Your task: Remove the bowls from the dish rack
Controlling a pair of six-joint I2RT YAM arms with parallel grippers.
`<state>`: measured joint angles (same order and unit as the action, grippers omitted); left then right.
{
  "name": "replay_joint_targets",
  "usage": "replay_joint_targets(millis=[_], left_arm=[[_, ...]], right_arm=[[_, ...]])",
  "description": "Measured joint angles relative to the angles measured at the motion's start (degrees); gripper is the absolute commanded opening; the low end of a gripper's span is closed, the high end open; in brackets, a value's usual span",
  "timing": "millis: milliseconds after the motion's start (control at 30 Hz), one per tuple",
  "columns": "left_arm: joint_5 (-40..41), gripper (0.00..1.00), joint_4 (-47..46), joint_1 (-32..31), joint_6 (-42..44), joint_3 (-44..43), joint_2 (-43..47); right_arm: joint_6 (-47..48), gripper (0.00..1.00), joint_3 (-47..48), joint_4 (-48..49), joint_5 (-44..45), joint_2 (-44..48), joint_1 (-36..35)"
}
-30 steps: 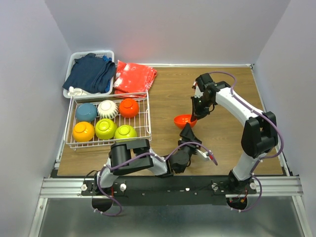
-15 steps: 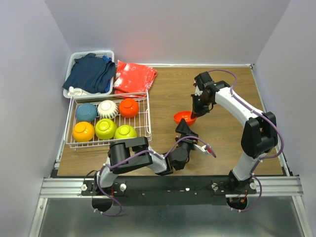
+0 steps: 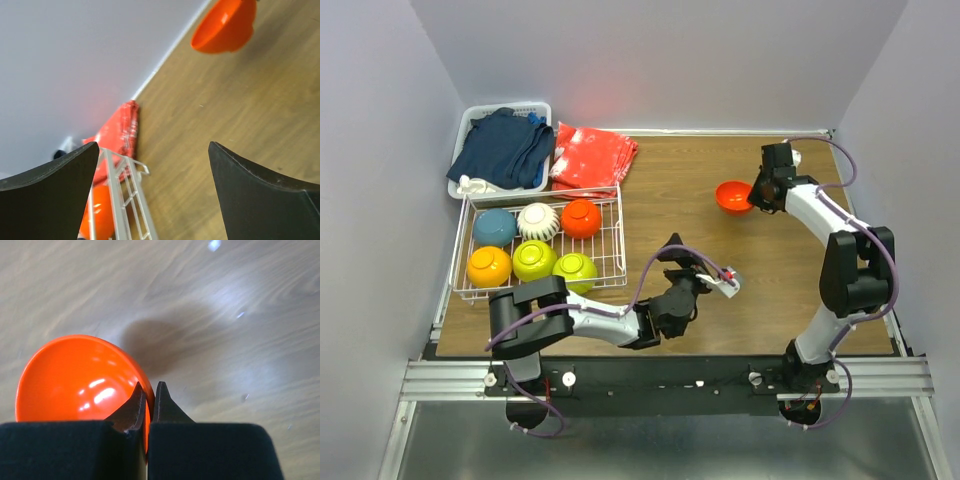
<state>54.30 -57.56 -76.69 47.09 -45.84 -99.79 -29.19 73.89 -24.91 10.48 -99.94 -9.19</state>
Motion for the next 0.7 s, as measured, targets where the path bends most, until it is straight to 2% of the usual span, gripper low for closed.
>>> replay_joint_targets(millis=[233,433,600,700], left_arm=[[-7.2,0.99,21.1,2.3,-20.5,0.0,5.9],[-14.4,0.99,35.1,5.7,-32.9,-2.8,12.6],[-21.7,0.99,47.5,10.1,-44.4,-6.0,20.3],[-26.0,0.99,53.7,14.0,-50.4,-7.1,25.4]], right_arm=[[-0.7,0.01,-8.3,16.0,3.3,-0.2,5.8],[0.4,0.02,-10.2,25.2,3.6,-2.8,9.3],[1.3,0.14,-10.4,27.8,3.1,-6.5,10.5],[1.1,0.27,-11.0,28.7,2.2,-7.0,10.8]])
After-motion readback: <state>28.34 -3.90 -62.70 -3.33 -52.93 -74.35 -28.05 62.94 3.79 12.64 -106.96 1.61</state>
